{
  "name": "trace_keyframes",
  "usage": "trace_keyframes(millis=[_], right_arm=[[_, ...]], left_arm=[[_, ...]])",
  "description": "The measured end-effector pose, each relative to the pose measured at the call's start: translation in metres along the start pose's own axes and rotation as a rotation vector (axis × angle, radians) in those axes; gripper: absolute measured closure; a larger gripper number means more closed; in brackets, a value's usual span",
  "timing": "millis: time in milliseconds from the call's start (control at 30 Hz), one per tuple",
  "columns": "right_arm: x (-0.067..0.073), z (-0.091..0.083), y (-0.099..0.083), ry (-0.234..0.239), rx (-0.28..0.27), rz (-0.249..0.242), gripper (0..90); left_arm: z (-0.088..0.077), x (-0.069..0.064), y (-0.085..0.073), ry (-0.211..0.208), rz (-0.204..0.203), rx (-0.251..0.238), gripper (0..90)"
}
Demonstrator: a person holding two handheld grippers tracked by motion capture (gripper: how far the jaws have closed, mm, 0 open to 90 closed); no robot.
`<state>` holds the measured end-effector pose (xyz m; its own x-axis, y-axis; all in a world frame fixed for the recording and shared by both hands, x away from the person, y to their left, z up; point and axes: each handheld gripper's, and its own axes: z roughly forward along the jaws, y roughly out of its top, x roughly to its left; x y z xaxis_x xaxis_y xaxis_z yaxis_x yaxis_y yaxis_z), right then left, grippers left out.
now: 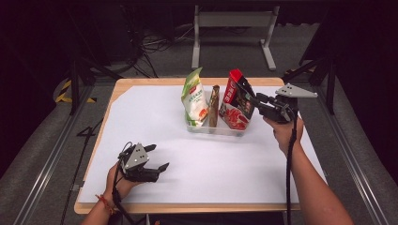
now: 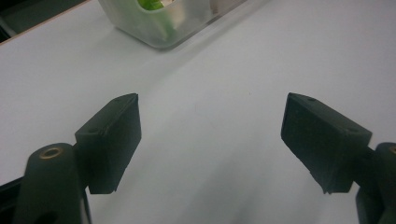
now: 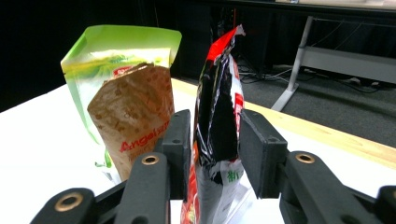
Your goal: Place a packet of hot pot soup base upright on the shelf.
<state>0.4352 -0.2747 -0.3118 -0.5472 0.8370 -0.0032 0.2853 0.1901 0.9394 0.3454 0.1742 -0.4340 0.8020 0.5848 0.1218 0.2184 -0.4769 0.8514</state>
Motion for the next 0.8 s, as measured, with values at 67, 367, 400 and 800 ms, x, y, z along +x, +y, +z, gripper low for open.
trace_keyframes(millis=[67,367,400,800], right_arm=[[0.0,0.0,-0.001,0.003,0.001,-0.002,64.3],[0.005,-0.003,-0.004,-0.015,0.009,-0.036,58.2],[0.005,-0.002,-0.005,-0.012,0.016,-0.036,55.2],[0.008,-0.004,-0.014,-0.017,0.048,-0.06,39.9]], left_arm=[[0.0,0.0,0.0,-0.002,0.003,0.001,21.0],[0.001,-0.001,0.0,-0.015,0.013,0.008,21.0],[0.001,-0.001,0.001,-0.014,0.012,0.007,20.9],[0.0,-0.002,0.001,-0.019,0.012,0.01,20.7]])
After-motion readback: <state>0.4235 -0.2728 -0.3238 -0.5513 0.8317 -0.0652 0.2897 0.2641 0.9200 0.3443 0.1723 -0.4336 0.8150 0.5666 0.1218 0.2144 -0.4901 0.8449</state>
